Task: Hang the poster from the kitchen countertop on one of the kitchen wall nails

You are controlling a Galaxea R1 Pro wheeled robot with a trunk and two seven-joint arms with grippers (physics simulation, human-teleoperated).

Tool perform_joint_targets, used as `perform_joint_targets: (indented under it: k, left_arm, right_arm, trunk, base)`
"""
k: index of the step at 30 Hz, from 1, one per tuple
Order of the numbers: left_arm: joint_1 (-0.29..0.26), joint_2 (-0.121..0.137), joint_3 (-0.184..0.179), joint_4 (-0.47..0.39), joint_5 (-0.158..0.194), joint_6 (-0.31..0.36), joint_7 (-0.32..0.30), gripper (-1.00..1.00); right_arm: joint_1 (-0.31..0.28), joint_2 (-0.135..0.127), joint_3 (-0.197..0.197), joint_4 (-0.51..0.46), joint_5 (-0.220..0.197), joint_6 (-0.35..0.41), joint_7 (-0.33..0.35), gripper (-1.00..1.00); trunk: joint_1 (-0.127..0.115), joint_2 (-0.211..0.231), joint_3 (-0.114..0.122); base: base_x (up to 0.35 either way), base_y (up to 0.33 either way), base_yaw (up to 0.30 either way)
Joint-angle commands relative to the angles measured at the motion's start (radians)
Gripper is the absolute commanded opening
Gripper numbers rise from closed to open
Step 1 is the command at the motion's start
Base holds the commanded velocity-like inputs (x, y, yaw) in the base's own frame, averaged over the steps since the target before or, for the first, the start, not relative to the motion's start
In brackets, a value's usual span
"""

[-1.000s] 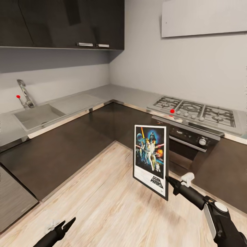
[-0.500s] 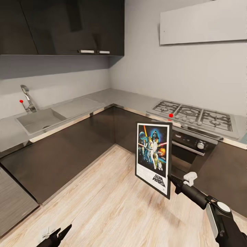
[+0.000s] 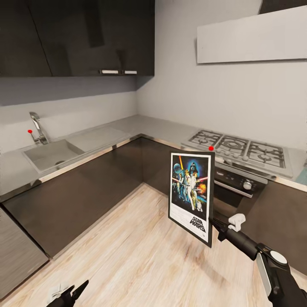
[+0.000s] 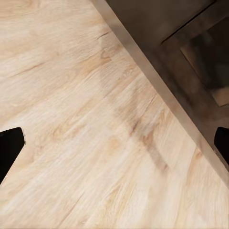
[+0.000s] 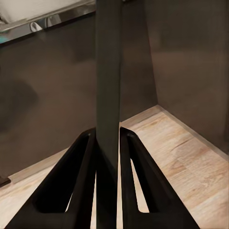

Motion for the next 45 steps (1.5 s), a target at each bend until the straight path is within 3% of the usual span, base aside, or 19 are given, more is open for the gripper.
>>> perform_joint_targets:
  k: [1, 28, 45]
  left_arm:
    - [0.000, -0.001, -0.009, 0.000, 0.006, -0.005, 0.011, 1.00]
    - [0.000, -0.003, -0.011, 0.000, 0.006, -0.005, 0.038, 1.00]
    - [0.000, -0.003, -0.011, 0.000, 0.006, -0.004, 0.038, 1.00]
  right_arm:
    - [-0.001, 0.000, -0.002, 0.000, 0.000, 0.005, 0.009, -1.00]
    - [-0.001, 0.000, -0.003, -0.006, -0.001, 0.005, 0.009, -1.00]
    - [-0.001, 0.000, -0.009, -0.037, -0.001, 0.008, 0.012, -1.00]
  trunk:
    - [-0.004, 0.007, 0.004]
    - [-0.107, 0.196, 0.133]
    - [-0.173, 0.315, 0.191]
  base:
    - [0.000, 0.000, 0.000]
    - [0.000, 0.000, 0.000]
    - [0.000, 0.000, 0.000]
